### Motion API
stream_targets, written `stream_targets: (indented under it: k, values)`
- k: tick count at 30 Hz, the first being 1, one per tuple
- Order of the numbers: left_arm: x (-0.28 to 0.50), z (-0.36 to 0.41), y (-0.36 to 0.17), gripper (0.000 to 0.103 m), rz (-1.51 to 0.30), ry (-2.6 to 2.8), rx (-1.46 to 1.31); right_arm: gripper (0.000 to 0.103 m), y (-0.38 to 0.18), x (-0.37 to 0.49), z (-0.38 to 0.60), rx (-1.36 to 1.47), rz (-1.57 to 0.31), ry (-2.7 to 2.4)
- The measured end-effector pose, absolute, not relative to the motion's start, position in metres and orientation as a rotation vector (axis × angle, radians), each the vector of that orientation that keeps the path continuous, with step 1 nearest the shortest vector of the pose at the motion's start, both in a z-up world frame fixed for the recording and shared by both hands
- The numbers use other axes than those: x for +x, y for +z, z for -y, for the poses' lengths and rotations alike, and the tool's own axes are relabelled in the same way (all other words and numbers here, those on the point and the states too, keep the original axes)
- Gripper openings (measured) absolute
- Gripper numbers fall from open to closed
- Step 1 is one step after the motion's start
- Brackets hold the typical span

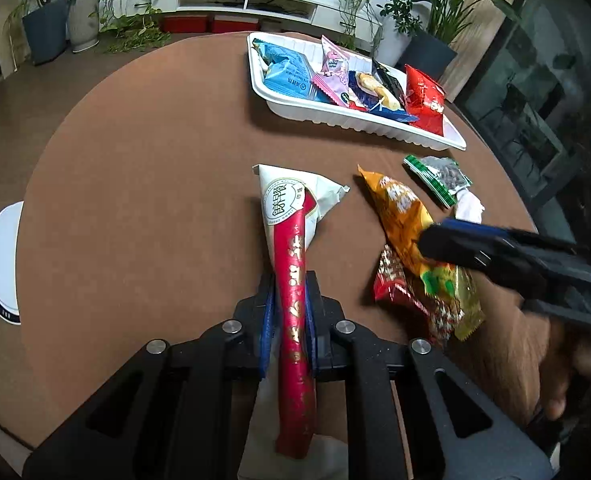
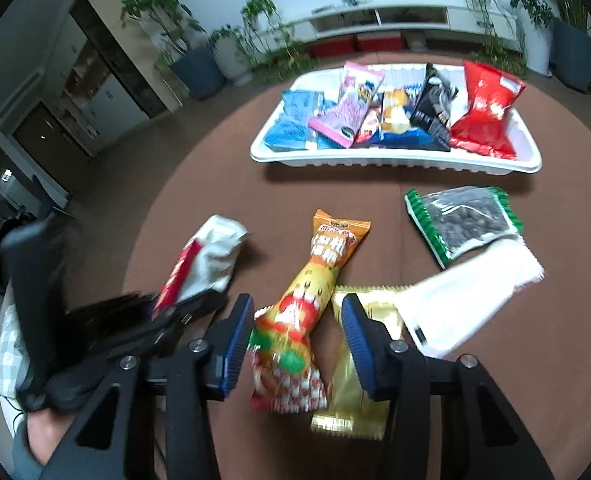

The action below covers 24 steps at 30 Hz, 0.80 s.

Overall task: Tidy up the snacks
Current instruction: 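Grasp the white-and-red long bag with the left tool while the right tool grasps the orange bar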

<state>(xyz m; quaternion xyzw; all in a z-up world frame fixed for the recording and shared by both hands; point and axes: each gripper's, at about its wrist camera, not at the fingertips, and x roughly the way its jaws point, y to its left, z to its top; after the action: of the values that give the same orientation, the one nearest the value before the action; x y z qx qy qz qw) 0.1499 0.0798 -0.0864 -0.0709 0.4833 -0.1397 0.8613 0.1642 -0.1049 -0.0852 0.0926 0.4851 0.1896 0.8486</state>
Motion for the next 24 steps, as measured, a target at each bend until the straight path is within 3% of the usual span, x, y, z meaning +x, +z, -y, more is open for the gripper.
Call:
stream_targets:
  k: [11, 18, 24]
  values:
    - [0.141, -0.082, -0.086, 0.012, -1.006, -0.300, -0.165, 0.047, -0.102, 0.200, 0.085, 0.084, -1.125, 0.345]
    - [0.140, -0.081, -0.085, 0.012, -1.002, -0.297, -0.156, 0.024, -0.103, 0.196, 0.074, -0.038, -1.114, 0.332]
    - [0.141, -0.081, -0.084, 0.012, -0.999, -0.300, -0.157, 0.017, -0.104, 0.194, 0.077, -0.018, -1.108, 0.343]
